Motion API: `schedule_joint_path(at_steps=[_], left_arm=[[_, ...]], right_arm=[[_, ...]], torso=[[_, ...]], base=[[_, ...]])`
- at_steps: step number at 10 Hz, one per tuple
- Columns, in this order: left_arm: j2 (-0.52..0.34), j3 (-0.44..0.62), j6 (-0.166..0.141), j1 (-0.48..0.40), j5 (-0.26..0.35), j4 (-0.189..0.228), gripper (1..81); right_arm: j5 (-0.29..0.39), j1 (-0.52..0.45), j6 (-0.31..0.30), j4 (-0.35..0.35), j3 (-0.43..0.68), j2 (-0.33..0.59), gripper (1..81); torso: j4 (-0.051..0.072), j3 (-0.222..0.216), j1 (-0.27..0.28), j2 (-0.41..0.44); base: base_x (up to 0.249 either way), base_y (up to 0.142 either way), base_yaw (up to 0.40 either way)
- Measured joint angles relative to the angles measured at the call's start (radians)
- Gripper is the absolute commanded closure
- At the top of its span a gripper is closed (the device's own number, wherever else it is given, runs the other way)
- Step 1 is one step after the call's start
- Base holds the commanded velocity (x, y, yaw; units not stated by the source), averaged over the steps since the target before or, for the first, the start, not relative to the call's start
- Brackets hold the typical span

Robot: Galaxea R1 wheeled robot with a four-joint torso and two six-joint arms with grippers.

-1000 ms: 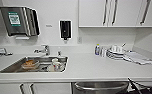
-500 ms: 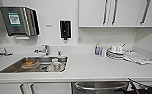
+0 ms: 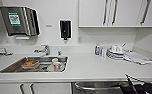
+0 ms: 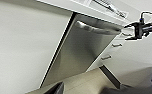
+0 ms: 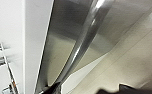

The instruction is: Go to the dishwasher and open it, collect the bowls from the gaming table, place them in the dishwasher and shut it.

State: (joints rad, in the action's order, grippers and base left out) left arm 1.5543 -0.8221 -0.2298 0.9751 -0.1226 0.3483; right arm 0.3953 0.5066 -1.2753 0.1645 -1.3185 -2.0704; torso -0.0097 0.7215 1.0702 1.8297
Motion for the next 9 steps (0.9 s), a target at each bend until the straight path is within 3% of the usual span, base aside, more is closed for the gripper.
schedule_joint_path(at_steps=[3,9], left_arm=[[0.0,-0.007,-0.001,0.0,-0.001,0.0,1.0],[0.003,-0.018,-0.001,0.0,-0.003,0.0,1.0]], right_arm=[[0.009,0.009,-0.111,-0.001,-0.066,-0.035,1.0],[0.013,0.041,-0.121,-0.003,-0.152,-0.162,1.0]], torso=[[0.0,0.0,0.0,0.0],[0.0,0.0,0.001,0.0]], base=[[0.0,0.0,0.0],[0.0,0.0,0.0]])
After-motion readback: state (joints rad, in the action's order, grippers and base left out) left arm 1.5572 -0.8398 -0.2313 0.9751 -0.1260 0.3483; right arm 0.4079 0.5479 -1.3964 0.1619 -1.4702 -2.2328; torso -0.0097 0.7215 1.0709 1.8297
